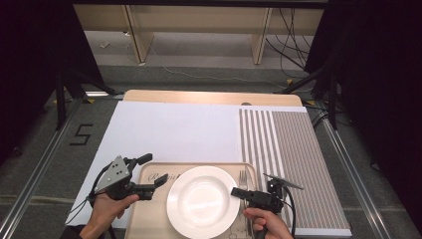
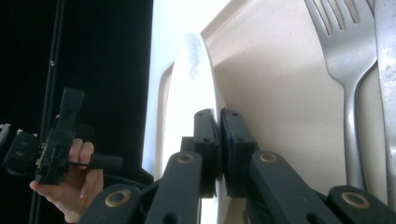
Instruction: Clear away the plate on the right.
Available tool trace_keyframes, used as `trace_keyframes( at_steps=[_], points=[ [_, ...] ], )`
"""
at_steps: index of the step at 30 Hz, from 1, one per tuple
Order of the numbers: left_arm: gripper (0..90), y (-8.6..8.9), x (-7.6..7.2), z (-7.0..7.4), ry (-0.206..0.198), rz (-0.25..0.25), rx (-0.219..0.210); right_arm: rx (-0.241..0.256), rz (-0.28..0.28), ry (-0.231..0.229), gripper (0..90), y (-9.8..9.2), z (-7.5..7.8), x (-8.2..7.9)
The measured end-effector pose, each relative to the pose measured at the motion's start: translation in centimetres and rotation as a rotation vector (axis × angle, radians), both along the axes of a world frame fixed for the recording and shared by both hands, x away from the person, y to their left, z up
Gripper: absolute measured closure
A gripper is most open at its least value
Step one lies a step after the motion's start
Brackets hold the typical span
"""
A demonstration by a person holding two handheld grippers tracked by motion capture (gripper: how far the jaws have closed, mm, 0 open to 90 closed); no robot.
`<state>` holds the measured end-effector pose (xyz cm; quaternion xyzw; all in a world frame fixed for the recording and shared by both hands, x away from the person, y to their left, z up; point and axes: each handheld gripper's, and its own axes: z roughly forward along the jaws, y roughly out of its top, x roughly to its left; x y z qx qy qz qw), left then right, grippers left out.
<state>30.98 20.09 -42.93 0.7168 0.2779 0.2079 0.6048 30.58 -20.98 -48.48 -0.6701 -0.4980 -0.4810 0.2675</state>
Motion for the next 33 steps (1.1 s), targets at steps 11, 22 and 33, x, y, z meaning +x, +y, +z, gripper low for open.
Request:
trace_keyframes(
  at_steps=[11,22,33],
  points=[
    [16.7,0.0,0.0,0.0,0.001,0.000,0.001,-0.103,0.039,-0.040,84.4,0.5,0.3,-0.1],
    [16.7,-0.1,0.0,0.0,0.004,-0.003,0.000,-0.283,0.115,-0.131,78.1,1.2,0.9,0.0],
    [16.7,-0.1,0.0,-0.1,0.005,-0.005,0.001,-0.401,0.165,-0.176,72.9,2.0,1.2,0.0]
  ],
)
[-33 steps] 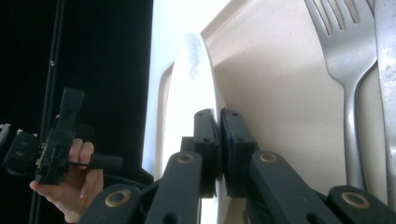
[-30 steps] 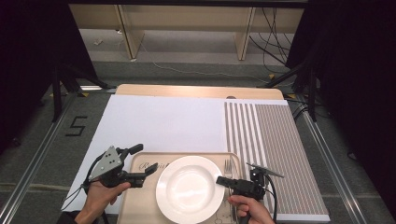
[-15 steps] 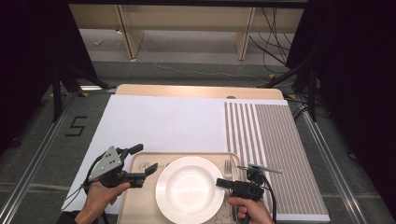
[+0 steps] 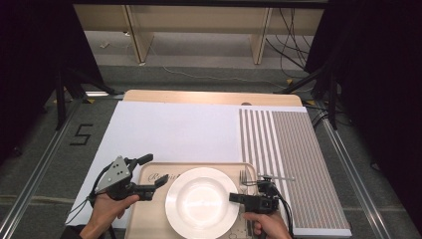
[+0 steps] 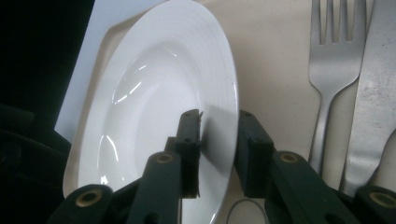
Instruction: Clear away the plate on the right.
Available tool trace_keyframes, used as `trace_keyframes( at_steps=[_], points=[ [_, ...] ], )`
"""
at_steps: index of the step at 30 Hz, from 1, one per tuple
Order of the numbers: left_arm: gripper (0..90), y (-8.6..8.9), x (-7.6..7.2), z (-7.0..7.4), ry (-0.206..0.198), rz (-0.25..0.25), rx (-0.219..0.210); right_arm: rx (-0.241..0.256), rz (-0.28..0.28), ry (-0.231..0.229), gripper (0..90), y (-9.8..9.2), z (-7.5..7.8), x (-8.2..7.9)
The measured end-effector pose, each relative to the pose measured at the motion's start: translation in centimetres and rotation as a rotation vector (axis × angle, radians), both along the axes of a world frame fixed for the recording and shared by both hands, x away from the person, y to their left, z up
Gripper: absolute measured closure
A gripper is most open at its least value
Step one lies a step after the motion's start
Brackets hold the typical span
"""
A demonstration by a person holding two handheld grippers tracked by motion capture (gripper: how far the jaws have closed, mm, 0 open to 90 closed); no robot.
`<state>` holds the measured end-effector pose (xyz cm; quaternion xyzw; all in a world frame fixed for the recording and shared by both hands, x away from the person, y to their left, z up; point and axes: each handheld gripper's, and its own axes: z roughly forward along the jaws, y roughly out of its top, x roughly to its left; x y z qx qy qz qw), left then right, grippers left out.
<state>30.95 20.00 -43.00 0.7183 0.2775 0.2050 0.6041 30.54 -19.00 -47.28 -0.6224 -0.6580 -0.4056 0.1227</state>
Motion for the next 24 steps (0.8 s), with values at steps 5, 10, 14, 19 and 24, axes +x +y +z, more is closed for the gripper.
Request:
trace_keyframes(
  at_steps=[5,10,14,19,24],
  points=[
    [16.7,0.0,0.0,0.0,0.000,-0.001,0.001,-0.044,0.010,-0.014,69.6,0.4,0.0,0.0],
    [16.6,0.0,0.0,0.0,0.000,0.000,-0.001,-0.074,0.036,-0.022,61.6,0.8,0.2,-0.1],
    [16.5,0.0,0.0,0.0,-0.001,0.000,0.000,-0.119,0.065,-0.054,54.7,1.1,0.5,-0.2],
    [16.5,0.0,0.0,0.0,0.000,-0.003,0.003,-0.163,0.074,-0.075,47.7,1.2,0.8,-0.2],
    [16.5,0.0,0.0,0.0,0.000,0.000,0.002,-0.175,0.063,-0.094,40.9,1.3,1.1,-0.2]
  ],
)
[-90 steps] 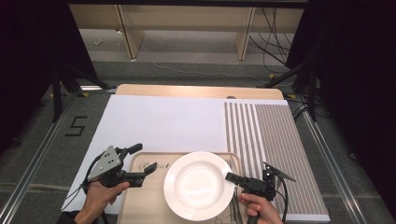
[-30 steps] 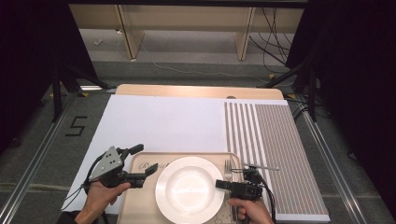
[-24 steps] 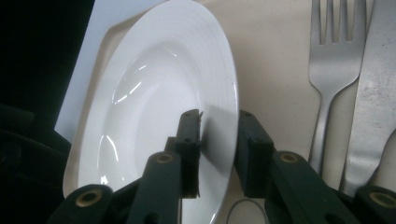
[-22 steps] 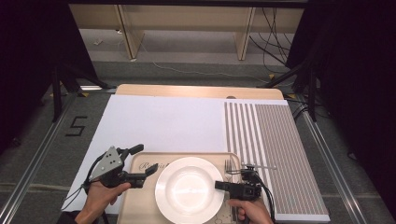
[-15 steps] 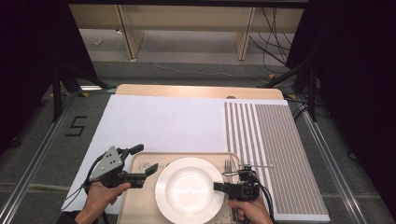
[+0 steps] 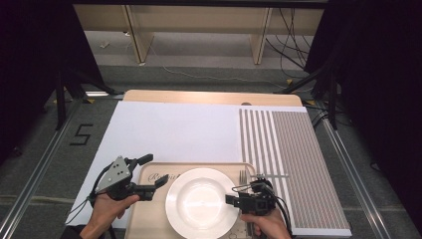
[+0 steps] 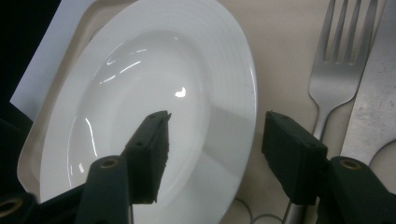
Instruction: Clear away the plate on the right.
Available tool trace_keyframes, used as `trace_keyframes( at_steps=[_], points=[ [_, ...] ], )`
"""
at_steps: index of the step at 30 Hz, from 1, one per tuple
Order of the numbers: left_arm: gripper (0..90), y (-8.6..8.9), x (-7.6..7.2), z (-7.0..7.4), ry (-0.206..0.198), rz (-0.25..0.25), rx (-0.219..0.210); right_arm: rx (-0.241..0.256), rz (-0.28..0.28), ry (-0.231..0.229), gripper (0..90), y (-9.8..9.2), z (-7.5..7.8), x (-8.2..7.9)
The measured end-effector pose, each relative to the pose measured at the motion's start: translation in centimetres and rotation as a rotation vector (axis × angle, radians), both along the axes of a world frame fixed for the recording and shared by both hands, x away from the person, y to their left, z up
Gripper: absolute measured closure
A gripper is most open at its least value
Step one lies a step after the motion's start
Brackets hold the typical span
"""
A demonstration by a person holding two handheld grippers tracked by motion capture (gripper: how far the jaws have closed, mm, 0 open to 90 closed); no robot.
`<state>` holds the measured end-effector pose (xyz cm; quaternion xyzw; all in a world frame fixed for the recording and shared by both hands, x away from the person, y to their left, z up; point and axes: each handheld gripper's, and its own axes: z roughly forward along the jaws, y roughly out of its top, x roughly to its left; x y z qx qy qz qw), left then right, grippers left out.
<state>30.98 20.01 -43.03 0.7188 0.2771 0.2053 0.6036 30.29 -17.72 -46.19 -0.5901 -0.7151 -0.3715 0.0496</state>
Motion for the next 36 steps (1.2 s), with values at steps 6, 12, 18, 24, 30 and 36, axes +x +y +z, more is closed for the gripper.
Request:
trace_keyframes(
  at_steps=[6,12,18,24,30,36],
  points=[
    [16.6,0.0,0.0,0.0,-0.001,0.001,0.004,-0.038,0.034,-0.057,34.3,0.1,0.3,-0.1],
    [16.6,0.0,0.0,0.0,0.000,0.002,0.002,-0.069,0.066,-0.113,29.3,0.1,0.8,-0.3],
    [16.5,0.0,0.0,0.0,0.000,-0.001,0.002,-0.088,0.081,-0.205,28.3,-0.1,1.5,-0.5],
    [16.5,-0.1,0.0,-0.1,0.002,-0.004,0.003,-0.125,0.082,-0.260,27.8,-0.2,2.0,-0.8],
    [16.4,-0.1,0.0,-0.1,0.008,-0.005,0.003,-0.135,0.070,-0.332,26.2,-0.5,2.5,-1.0],
    [16.4,-0.1,0.0,-0.1,0.014,-0.006,0.001,-0.167,0.046,-0.425,25.7,-1.3,3.0,-1.0]
  ],
)
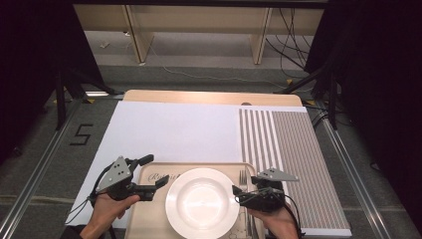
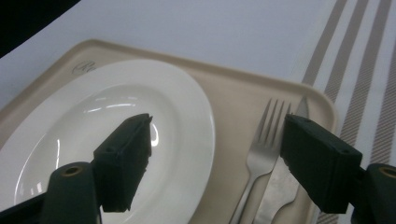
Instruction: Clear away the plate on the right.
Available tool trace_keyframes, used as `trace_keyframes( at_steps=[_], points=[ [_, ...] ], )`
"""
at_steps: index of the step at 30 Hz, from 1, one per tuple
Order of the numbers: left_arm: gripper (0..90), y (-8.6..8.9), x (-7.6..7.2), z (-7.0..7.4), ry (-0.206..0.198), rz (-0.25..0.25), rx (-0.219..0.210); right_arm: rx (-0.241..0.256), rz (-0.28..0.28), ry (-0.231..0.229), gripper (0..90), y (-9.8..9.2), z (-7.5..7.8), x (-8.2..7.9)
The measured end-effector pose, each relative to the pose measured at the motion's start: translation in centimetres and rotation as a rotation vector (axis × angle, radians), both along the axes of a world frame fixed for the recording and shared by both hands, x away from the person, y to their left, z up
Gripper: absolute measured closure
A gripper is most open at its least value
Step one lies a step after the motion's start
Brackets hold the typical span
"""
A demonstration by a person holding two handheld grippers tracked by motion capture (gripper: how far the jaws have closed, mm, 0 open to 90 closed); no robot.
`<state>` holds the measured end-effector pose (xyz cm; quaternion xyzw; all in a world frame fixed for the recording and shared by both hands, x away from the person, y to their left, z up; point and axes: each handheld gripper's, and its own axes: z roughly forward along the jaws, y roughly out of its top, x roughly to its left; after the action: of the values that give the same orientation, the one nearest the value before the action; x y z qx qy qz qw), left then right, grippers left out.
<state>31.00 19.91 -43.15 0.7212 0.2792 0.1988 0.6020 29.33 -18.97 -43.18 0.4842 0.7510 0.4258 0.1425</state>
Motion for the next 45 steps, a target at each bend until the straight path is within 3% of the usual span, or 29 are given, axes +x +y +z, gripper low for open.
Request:
trace_keyframes(
  at_steps=[8,11,12,14,17,18,25,27,30,31,34,36,37,38,40,42,44,45],
  points=[
    [16.4,0.0,0.0,0.0,-0.001,0.001,0.001,0.045,0.006,-0.088,24.4,-0.5,0.8,-0.4],
    [16.4,0.0,0.0,0.0,0.001,0.000,-0.002,0.001,-0.011,-0.108,23.6,-0.7,0.8,-0.4],
    [16.3,0.0,0.0,0.0,0.001,0.000,-0.002,0.006,-0.023,-0.097,23.5,-0.7,0.9,-0.5],
    [16.3,0.0,0.0,0.0,-0.001,0.000,0.000,0.024,-0.016,-0.118,23.3,-0.9,1.1,-0.6],
    [16.3,0.0,0.0,0.0,-0.001,-0.001,-0.001,0.012,-0.035,-0.177,23.1,-1.0,1.2,-0.5],
    [16.3,0.0,0.0,0.0,0.000,-0.001,0.000,0.008,-0.034,-0.158,23.1,-1.1,1.3,-0.7],
    [16.3,0.0,0.0,0.0,0.001,-0.002,-0.001,0.009,-0.048,-0.207,22.6,-1.7,1.8,-0.7],
    [16.3,0.0,0.0,0.0,0.003,-0.002,-0.002,0.039,-0.046,-0.216,22.4,-1.8,1.9,-0.7],
    [16.3,0.0,0.0,0.0,0.002,-0.003,0.000,0.015,-0.067,-0.247,22.2,-2.3,2.1,-0.6],
    [16.3,0.0,0.0,0.0,0.003,-0.003,-0.001,0.025,-0.072,-0.223,22.0,-2.3,2.2,-0.7],
    [16.3,0.0,0.0,0.0,0.000,-0.004,-0.003,0.012,-0.083,-0.261,21.8,-2.8,2.3,-0.7],
    [16.3,0.0,-0.1,0.0,-0.002,-0.005,-0.002,0.019,-0.082,-0.252,21.5,-3.0,2.3,-0.8],
    [16.3,0.0,-0.1,0.0,-0.003,-0.007,0.000,0.027,-0.091,-0.269,21.4,-3.1,2.3,-0.7],
    [16.3,0.1,-0.1,0.0,-0.004,-0.008,0.002,0.010,-0.109,-0.270,21.2,-3.1,2.3,-0.8],
    [16.3,0.1,-0.1,0.0,-0.006,-0.007,0.001,0.012,-0.094,-0.264,20.8,-3.4,2.3,-0.9],
    [16.3,0.1,-0.1,0.0,-0.002,-0.002,-0.004,0.015,-0.108,-0.291,20.8,-3.4,2.3,-0.9],
    [16.3,0.1,0.0,0.0,-0.007,-0.006,-0.009,0.015,-0.108,-0.266,20.7,-3.5,2.3,-1.1],
    [16.3,0.1,0.0,0.0,-0.008,-0.006,-0.005,0.024,-0.112,-0.291,20.6,-3.5,2.2,-0.9]
  ],
)
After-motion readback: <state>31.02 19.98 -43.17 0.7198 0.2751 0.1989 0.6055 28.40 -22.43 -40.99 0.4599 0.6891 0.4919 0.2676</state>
